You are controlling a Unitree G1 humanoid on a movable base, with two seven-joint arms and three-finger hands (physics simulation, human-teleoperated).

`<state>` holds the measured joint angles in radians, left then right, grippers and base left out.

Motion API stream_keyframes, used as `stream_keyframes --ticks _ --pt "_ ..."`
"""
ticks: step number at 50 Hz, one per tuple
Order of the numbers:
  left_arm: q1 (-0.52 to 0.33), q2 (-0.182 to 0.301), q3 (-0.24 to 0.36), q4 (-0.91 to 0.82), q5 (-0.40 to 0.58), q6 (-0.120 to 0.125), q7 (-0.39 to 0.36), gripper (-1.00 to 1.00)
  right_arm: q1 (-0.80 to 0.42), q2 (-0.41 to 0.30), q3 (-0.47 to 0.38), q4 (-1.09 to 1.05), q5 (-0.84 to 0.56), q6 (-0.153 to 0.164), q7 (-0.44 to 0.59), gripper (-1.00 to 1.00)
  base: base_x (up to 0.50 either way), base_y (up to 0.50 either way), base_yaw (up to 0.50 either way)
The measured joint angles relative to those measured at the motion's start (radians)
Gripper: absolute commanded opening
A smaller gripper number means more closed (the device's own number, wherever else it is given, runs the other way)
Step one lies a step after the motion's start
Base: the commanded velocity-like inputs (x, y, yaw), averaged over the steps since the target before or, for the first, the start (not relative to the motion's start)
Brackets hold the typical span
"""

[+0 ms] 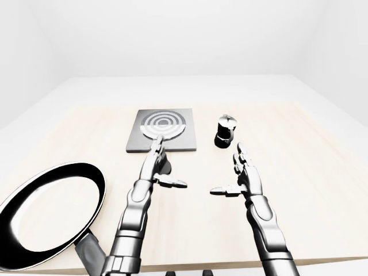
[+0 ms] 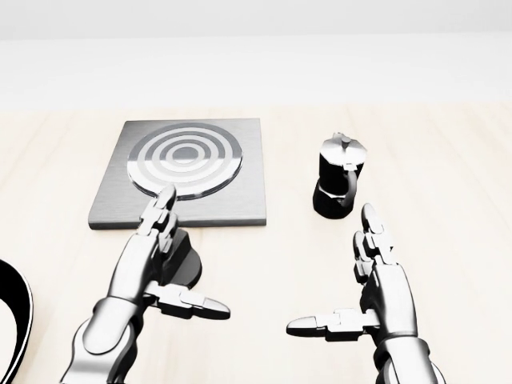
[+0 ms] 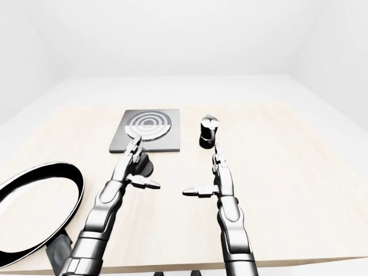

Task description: Turn on the stove.

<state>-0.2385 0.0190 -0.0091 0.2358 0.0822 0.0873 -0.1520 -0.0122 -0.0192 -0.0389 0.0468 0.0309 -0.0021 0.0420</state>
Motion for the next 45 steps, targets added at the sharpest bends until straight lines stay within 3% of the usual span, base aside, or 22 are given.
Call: stream_keyframes --ticks 20,45 --pt "-0.034 0.035 0.062 -0.492 -0.079 0.000 0.072 1.00 -0.001 0.001 0.001 0.005 -0.001 -0.002 -0.001 1.00 0.00 0.00 0.00" --pt "-0.099 0.127 0.178 -0.794 -0.208 0.000 0.142 1.00 -0.005 0.000 0.000 0.006 -0.001 0.005 -0.008 1.00 0.00 0.00 0.00"
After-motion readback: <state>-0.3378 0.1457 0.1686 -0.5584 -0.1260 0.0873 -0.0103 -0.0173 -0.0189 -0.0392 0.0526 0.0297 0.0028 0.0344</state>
